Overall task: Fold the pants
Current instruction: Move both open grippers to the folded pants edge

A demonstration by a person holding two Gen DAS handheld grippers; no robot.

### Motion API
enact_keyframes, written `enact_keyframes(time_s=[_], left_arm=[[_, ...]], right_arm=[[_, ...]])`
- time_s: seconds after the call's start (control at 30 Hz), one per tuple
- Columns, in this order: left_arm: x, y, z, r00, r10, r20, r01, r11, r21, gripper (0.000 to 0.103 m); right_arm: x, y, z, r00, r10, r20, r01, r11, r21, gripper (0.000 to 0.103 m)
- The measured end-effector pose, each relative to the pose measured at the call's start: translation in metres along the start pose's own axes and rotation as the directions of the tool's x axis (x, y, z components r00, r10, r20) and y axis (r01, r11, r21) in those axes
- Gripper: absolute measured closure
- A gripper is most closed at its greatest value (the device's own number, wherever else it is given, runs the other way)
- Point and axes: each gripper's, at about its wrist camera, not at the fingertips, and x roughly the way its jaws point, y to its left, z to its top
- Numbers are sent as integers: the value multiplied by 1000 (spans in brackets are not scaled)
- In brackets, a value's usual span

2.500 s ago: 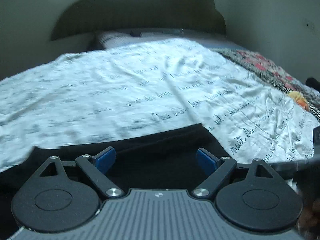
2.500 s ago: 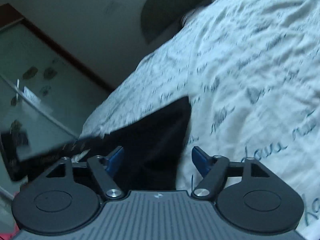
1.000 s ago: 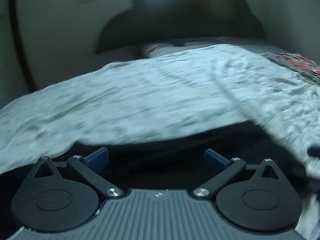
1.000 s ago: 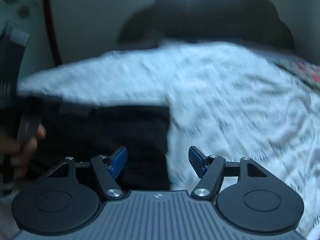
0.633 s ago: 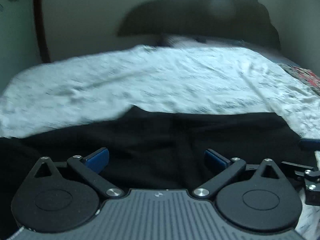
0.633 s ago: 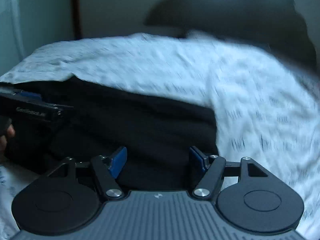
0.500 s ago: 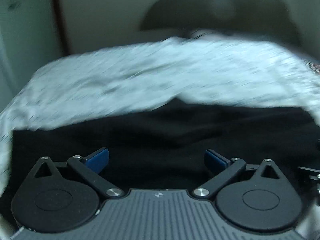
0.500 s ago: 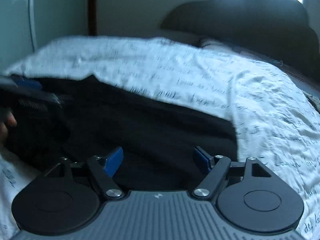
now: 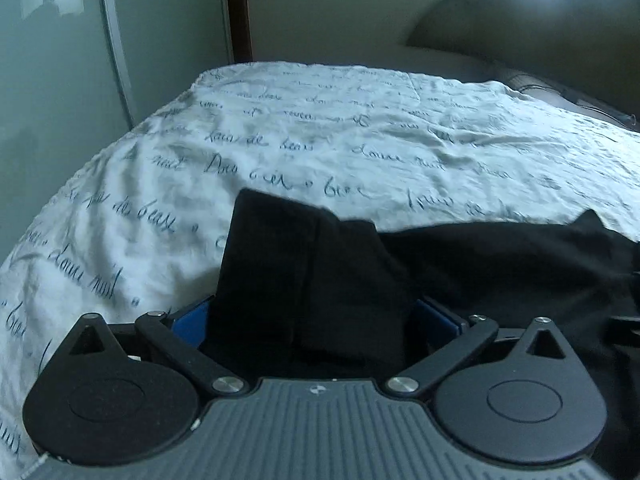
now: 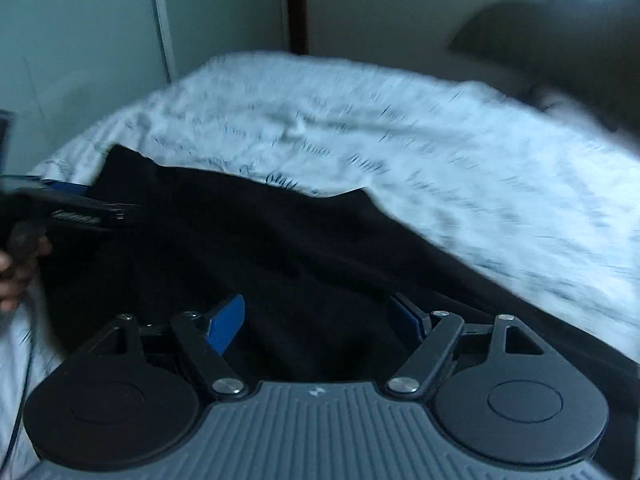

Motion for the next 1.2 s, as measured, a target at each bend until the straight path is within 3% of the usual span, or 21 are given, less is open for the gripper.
enact_keyframes(time_s=[0.07,0.1,0.2,0.27,0.33,0.4,0.43,0.5,0.57,0.67,0.77,1.0,1.03,1.1,1.2], left_arm=[[10,-3,6,1000,5,-6,-5,1000,7,0],[11,-2,9,1000,6,-10,-6,1000,4,0],[-9,1,10,1000,12,13,-12,1000,14,0],[-18,4,5,999,7,40,-8,1000,25,0],[-10,3,1,1000,-13,3,13,1000,18,0],[4,1,0,999,-17,-33,17,1000,-8,0],[4,2,0,999,-13,-29,13,1000,-19,0],[-1,2,2,1000,-11,-29,10,1000,-17,0],[-7,3,0,1000,-7,-25,7,1000,-9,0],[-16,5,-4,1000,12,-13,-12,1000,-8,0],[-24,6,-8,1000,28,-5,-28,1000,-14,0],[-48,1,-17,993,115,24,-115,993,18,0],[-51,0,-18,991,133,31,-134,991,21,0],[-55,-2,-21,986,164,42,-165,986,30,0],[-56,-8,-21,981,188,40,-189,982,28,0]], right_arm=[[31,-2,13,999,-35,-2,35,999,-3,21],[40,-6,20,999,-41,6,41,999,15,12],[33,-10,30,999,-50,18,49,996,80,12],[8,-3,17,997,-23,71,21,999,40,12],[-1,4,4,997,-7,71,5,1000,23,12],[14,7,-4,1000,-4,6,4,1000,11,11],[25,6,-7,1000,-14,-2,14,1000,17,3],[24,4,-6,999,-32,22,30,997,71,0],[13,6,-4,997,-75,32,70,991,118,0],[-15,18,-9,985,-132,111,118,985,126,0],[-40,29,-18,978,-104,179,81,988,129,0],[-71,48,-36,971,-99,216,58,980,190,0],[-82,52,-38,965,-93,245,42,978,204,0],[-117,62,-42,930,-47,365,-30,979,202,0],[-166,81,-39,848,61,527,-152,979,132,0]])
